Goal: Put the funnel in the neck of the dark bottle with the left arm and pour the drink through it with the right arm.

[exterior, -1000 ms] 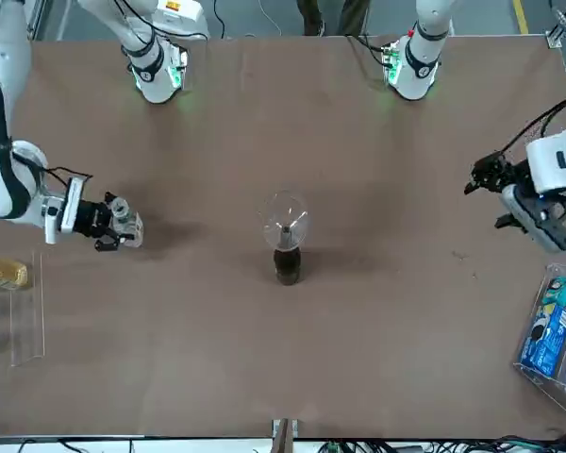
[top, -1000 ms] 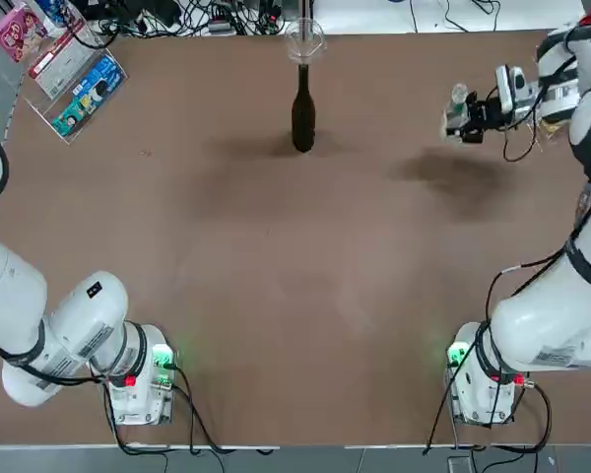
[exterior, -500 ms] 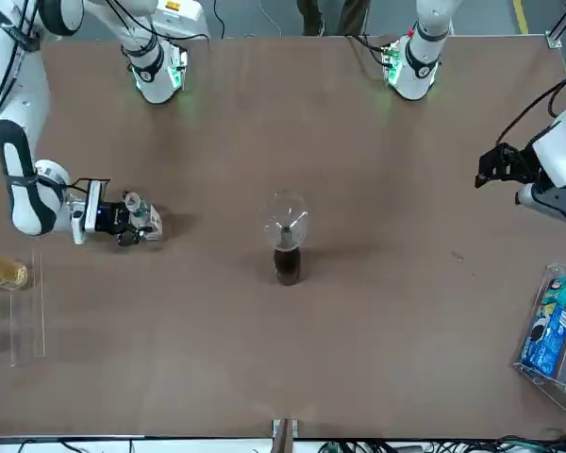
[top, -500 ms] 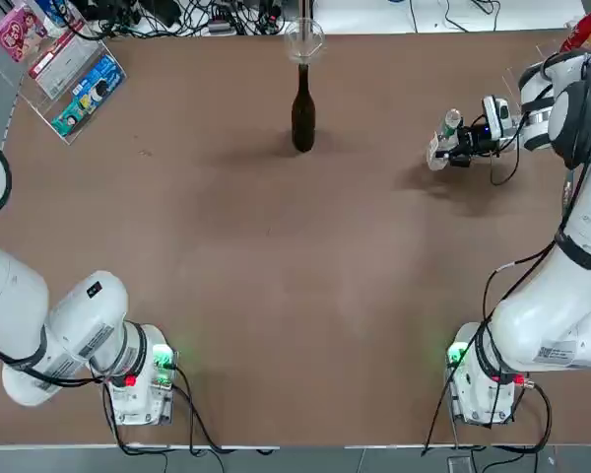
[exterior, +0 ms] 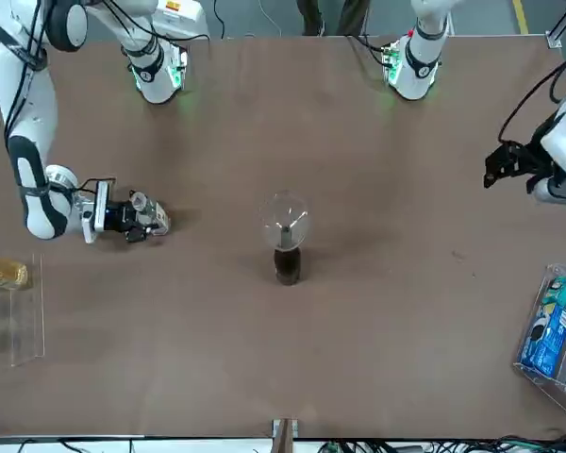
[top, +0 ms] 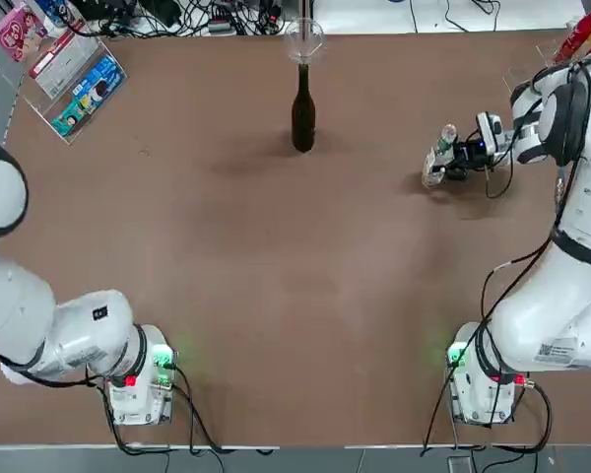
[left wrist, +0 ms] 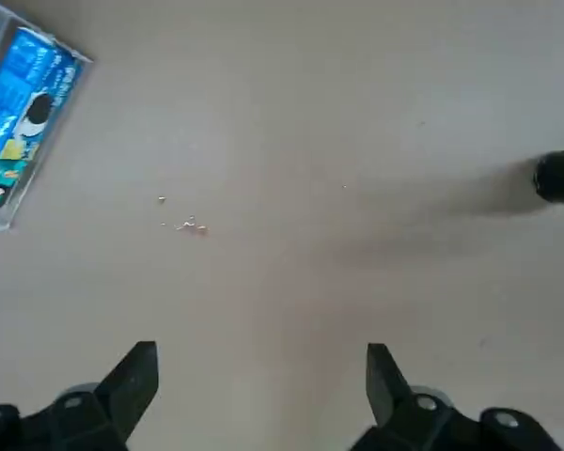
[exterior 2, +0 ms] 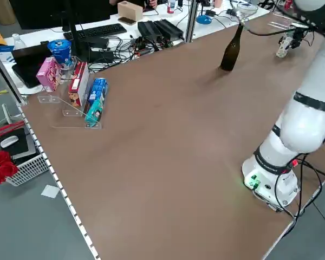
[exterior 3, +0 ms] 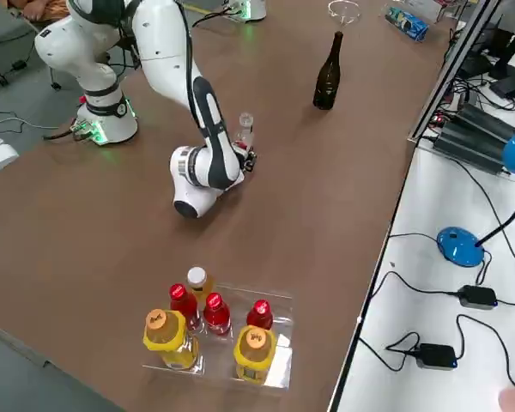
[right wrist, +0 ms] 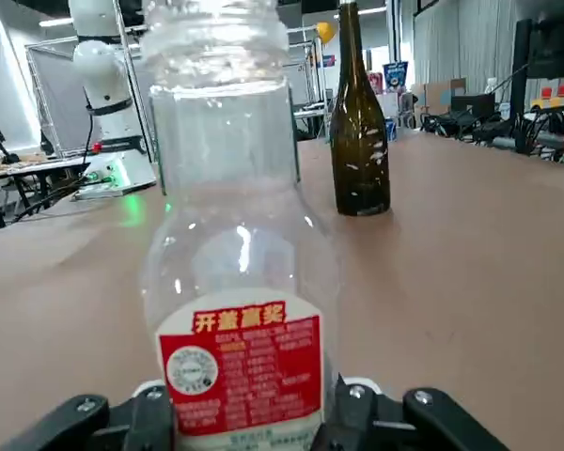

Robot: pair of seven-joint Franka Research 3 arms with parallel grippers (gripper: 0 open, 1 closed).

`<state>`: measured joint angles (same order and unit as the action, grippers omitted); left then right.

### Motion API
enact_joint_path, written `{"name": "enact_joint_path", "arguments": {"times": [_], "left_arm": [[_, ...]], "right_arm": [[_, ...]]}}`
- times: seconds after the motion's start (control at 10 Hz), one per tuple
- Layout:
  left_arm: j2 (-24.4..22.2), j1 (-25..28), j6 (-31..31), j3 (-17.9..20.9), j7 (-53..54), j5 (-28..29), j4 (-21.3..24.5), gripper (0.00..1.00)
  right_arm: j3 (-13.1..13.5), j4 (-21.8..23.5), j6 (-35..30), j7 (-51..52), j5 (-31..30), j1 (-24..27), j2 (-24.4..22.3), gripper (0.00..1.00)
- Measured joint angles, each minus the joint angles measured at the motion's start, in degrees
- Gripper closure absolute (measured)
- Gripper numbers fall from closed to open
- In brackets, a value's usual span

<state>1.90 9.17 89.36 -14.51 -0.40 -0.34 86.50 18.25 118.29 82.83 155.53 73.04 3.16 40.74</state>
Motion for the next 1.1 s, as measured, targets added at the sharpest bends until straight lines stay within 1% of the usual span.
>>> {"name": "enact_joint_path", "arguments": {"times": [0.1, 0.2, 0.4, 0.7, 0.9, 1.0, 1.1], "left_arm": [[-2.75, -5.51, 0.46, 6.59, 0.27, -0.28, 2.38, 0.01], [-4.41, -7.69, 0.63, 9.81, 0.84, -0.66, 3.77, 0.01], [-4.61, -7.87, 0.61, 11.17, 1.18, -1.84, 3.58, 0.01], [-3.11, -7.93, -0.22, 11.21, 1.17, -1.93, 2.02, 0.01], [-2.84, -8.6, -0.24, 11.2, 1.09, -1.93, 1.82, 0.01], [-2.77, -8.84, -0.25, 11.2, 0.86, -1.93, 1.76, 0.01], [-2.51, -8.81, -0.28, 11.24, 0.78, -1.93, 1.7, 0.01]], "right_arm": [[0.02, -0.01, -0.42, 0.01, 0.01, 0.0, 0.5, 0.52], [0.07, -0.02, -0.53, 0.02, 0.01, 0.0, 0.61, 0.51], [0.56, -0.09, -0.87, 0.02, 0.03, 0.01, 0.61, 0.46], [1.01, -0.11, -1.29, 0.02, 0.03, 0.01, 0.61, 0.38], [1.15, -0.11, -1.3, 0.02, 0.03, 0.0, 0.62, 0.3], [1.5, -0.11, -1.33, 0.02, 0.03, 0.0, 0.63, 0.3], [1.84, -0.11, -1.37, 0.02, 0.03, 0.0, 0.63, 0.25]]}}
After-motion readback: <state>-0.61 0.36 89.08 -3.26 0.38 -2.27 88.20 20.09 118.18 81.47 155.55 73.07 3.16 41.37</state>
